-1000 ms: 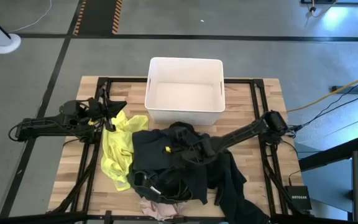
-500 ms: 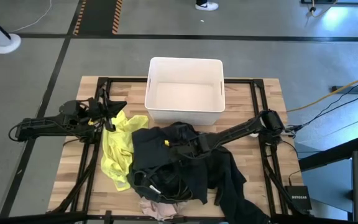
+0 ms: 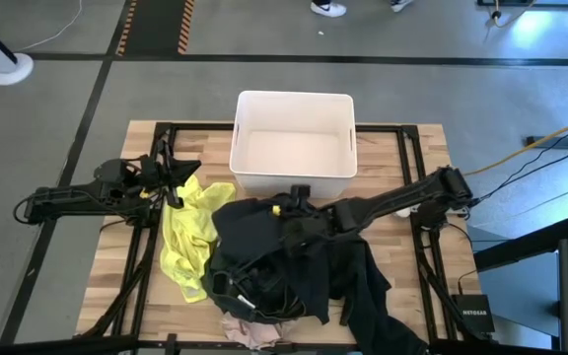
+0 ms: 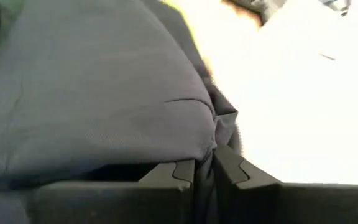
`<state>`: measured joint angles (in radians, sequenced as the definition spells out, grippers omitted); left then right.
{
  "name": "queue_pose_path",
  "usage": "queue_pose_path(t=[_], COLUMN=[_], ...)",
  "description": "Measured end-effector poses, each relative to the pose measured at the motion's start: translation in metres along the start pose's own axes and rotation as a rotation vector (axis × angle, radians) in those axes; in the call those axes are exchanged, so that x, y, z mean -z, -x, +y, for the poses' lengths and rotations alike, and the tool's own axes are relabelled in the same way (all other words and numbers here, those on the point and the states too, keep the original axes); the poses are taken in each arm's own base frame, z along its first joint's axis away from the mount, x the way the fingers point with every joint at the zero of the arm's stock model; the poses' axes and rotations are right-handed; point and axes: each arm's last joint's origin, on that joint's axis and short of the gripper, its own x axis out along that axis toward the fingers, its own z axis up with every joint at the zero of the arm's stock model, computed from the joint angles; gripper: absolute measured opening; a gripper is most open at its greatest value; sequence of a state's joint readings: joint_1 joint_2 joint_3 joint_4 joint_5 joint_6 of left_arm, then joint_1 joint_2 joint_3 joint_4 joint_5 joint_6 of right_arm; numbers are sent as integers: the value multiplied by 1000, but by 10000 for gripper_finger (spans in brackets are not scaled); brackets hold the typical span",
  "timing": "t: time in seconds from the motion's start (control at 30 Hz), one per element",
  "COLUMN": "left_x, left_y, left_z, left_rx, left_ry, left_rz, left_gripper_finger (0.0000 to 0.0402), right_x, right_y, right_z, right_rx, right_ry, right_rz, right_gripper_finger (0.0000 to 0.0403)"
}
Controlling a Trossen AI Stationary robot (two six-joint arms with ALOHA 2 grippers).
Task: Sort clothes
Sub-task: Put the gray shorts into the white laundry organizer
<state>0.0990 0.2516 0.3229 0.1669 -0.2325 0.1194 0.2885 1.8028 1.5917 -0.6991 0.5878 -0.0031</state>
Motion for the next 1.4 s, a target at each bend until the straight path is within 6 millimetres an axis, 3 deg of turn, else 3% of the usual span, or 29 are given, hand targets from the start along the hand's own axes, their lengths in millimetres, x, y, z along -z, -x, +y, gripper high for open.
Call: queue_pose_path(t=[0.33, 0.73, 1.17, 1.4], left_x=[0, 0, 0, 0], left_y=[0, 0, 0, 0], left_z=[0, 0, 0, 0], left_rx=[0, 0, 0, -4], left_ry=[-20, -19, -22, -23], left_rz=[0, 0, -1, -2], left_gripper_finger=[13, 13, 13, 13], right_x=[-18, -33, -58, -56], right_y=[60, 116, 158, 149], right_z=[-44, -86, -127, -165], right_rx=[131, 344, 726, 876], right_ry=[-171, -222, -128, -61], right_rz=[-239, -482, -712, -707], right_gripper_finger=[25, 27, 31, 32])
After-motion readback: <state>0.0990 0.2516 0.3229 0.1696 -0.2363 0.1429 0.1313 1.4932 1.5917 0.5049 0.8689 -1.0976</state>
